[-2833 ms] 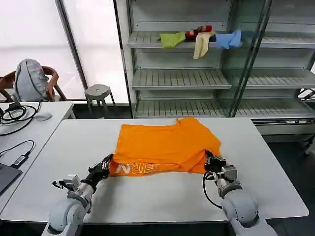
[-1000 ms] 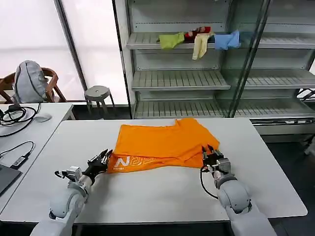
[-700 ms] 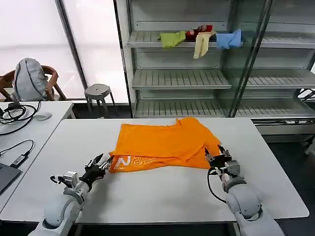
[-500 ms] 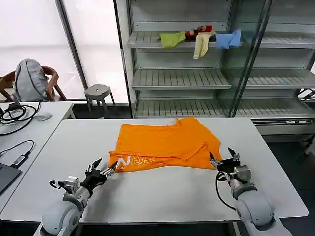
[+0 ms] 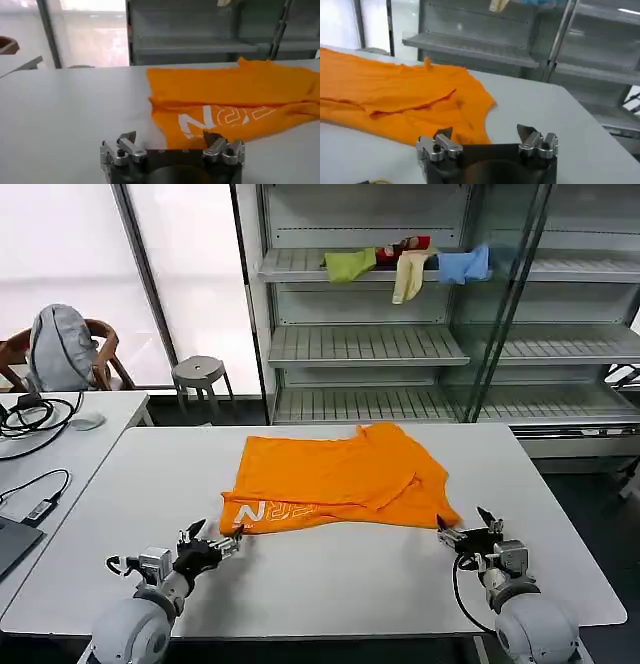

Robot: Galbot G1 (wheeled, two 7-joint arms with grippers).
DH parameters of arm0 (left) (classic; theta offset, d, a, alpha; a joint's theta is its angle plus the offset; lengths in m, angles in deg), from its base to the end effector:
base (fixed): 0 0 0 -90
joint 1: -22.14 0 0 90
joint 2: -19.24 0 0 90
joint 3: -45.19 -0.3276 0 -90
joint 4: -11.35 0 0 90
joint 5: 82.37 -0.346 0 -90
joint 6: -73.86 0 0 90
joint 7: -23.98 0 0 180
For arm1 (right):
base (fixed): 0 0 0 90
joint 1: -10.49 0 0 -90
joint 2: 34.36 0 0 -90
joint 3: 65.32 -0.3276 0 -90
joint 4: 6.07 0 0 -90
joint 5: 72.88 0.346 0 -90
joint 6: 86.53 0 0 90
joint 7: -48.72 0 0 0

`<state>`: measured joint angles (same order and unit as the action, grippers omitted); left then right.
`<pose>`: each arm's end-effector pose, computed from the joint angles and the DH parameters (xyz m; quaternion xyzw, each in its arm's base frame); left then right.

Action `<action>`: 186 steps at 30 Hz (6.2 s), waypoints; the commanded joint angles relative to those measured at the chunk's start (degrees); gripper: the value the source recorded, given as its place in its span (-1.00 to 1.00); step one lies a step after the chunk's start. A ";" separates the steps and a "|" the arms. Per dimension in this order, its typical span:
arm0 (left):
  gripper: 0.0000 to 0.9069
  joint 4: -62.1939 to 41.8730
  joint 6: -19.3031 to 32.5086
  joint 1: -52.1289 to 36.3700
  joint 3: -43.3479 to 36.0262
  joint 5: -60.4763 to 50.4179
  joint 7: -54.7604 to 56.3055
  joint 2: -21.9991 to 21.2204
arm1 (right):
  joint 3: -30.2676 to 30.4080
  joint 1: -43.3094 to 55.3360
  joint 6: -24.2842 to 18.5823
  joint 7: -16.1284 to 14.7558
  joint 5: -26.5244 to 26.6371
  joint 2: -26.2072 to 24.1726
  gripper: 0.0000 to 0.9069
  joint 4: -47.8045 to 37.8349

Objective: Fold and organize the clothes.

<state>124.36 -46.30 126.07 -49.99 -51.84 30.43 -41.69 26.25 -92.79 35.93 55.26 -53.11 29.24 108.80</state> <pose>0.2640 0.0683 -0.2531 -0.0847 -0.9701 -0.0109 0.2272 0.2671 -0.0733 -0.2345 0.0308 -0.9766 0.0803 0.1970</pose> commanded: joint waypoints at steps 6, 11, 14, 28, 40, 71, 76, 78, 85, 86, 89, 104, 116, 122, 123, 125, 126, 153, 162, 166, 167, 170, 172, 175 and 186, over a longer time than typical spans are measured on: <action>1.00 -1.23 -1.95 -1.04 0.15 0.38 2.49 0.44 | 2.87 4.18 0.40 -0.15 1.04 0.71 0.09 -4.29; -0.96 -2.32 -1.88 -1.58 -0.21 0.22 2.08 0.40 | 3.33 4.50 0.64 0.45 2.36 0.58 -1.00 -5.68; -0.96 -2.55 -1.59 -1.44 -0.50 0.26 1.62 0.34 | 3.43 4.21 0.67 0.25 3.39 0.34 -1.00 -6.15; -1.00 -2.70 -1.07 -1.36 -1.07 0.09 -0.09 0.87 | 2.57 3.10 0.66 -0.41 4.84 0.08 -1.00 -5.47; -0.98 5.70 -1.11 8.07 2.87 -0.43 -0.30 2.54 | -1.04 -6.61 0.61 -1.40 3.92 -1.22 -1.00 4.61; 1.00 16.14 3.53 20.05 9.42 -0.64 -0.50 1.37 | -14.12 -20.70 -2.71 -12.23 0.87 -9.81 -1.00 9.98; 1.00 16.29 3.84 20.02 9.44 -0.63 -0.47 1.00 | -16.71 -22.23 -7.72 -21.84 -3.14 -10.70 -1.00 8.55; 1.00 16.43 3.91 20.11 9.51 -0.64 -0.46 0.90 | -17.96 -21.61 -9.71 -23.94 -5.30 -10.63 1.00 7.25; 1.00 16.85 7.16 18.85 10.03 -1.57 -0.89 0.89 | -23.19 -18.02 -8.26 -22.07 -1.27 -9.72 1.00 6.54; 1.00 16.95 7.33 18.53 10.09 -1.56 -1.06 0.99 | -24.38 -17.96 -8.03 -22.09 -0.47 -9.60 1.00 6.90; 1.00 17.57 8.63 17.27 10.25 -1.54 -2.27 1.66 | -28.27 -17.53 -6.58 -21.85 4.03 -9.13 1.00 9.06; 1.00 -0.23 8.04 -9.72 -0.67 1.13 -5.39 6.60 | 3.83 18.14 0.71 6.50 5.93 -0.38 1.00 -2.83; 1.00 -22.37 5.00 -33.37 -15.88 6.73 -3.44 5.58 | 15.30 39.26 0.87 6.99 5.86 5.84 1.00 -29.94; 1.00 -29.48 3.40 -40.15 -19.53 9.11 -3.85 3.03 | 15.85 43.90 0.85 6.73 3.99 8.83 1.00 -38.87; 1.00 -30.23 3.40 -40.86 -19.95 9.40 -3.97 2.64 | 15.69 44.11 0.81 6.47 3.10 9.17 1.00 -40.06; 1.00 -31.34 3.36 -41.64 -20.69 9.48 -4.62 1.96 | 15.25 44.25 0.79 6.12 2.23 9.49 1.00 -41.25; 1.00 -32.31 3.49 -42.35 -21.34 9.45 -5.19 1.44 | 14.99 44.41 0.77 6.00 1.87 9.73 1.00 -42.06; 1.00 -51.18 4.21 -49.29 -25.79 2.47 -13.08 -7.89 | 10.42 48.74 -0.68 1.04 -2.67 13.82 1.00 -56.97; 1.00 -53.03 4.87 -50.07 -24.98 1.44 -12.61 -9.50 | 10.19 48.79 -1.63 -0.24 -2.44 14.71 1.00 -57.25; 0.64 -53.09 4.90 -50.05 -25.04 1.05 -12.59 -9.45 | 10.21 48.88 -1.73 -0.11 -2.47 15.19 0.84 -57.83; -0.62 -53.10 4.85 -49.99 -25.11 0.12 -12.53 -9.48 | 10.21 48.93 -1.66 0.06 -2.44 15.26 -0.69 -58.01; -0.98 -52.96 4.99 -49.75 -25.11 0.04 -13.00 -9.50 | 9.83 49.26 -1.32 0.57 -2.10 15.53 -1.00 -58.80; -0.98 -52.98 5.08 -49.71 -25.06 0.03 -13.05 -9.59 | 9.66 49.31 -1.15 0.26 -1.69 15.44 -1.00 -59.00; -0.98 -52.87 5.08 -49.69 -25.08 0.04 -13.14 -9.56 | 9.63 49.19 -1.02 0.00 -0.98 15.31 -1.00 -58.65; -0.98 -52.12 5.00 -49.38 -25.03 0.08 -13.97 -9.57 | 10.12 49.03 -0.97 -0.55 -0.83 14.62 -1.00 -57.81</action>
<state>72.37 -41.13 76.59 -74.94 -51.38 16.94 -51.11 36.33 -43.80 34.75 54.78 -54.28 43.77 51.35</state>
